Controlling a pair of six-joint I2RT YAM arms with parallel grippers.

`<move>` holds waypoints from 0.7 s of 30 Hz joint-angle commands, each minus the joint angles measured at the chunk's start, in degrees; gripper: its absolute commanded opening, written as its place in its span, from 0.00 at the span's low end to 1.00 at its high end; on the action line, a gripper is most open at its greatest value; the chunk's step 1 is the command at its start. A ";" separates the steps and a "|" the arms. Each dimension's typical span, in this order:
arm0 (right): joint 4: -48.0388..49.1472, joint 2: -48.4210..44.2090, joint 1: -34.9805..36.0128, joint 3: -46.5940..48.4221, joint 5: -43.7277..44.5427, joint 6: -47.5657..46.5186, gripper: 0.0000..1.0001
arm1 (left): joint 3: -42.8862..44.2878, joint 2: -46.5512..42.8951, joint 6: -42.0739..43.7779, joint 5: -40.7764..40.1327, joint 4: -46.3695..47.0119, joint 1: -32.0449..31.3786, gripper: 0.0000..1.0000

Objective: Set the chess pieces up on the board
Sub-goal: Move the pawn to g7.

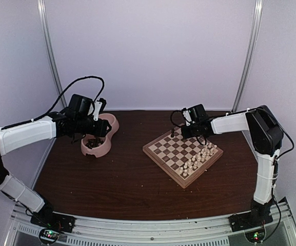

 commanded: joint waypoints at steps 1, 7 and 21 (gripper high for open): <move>-0.86 1.11 -0.31 1.63 2.59 -0.58 0.13 | 1.98 1.08 0.91 -0.59 0.92 0.22 0.52; -0.87 1.19 -0.33 1.60 2.30 -0.67 0.19 | 2.20 1.46 0.97 -0.46 0.90 0.26 0.52; -0.89 -0.07 -0.31 1.55 1.41 -0.98 0.31 | 2.55 1.24 0.99 -0.26 0.70 0.27 0.53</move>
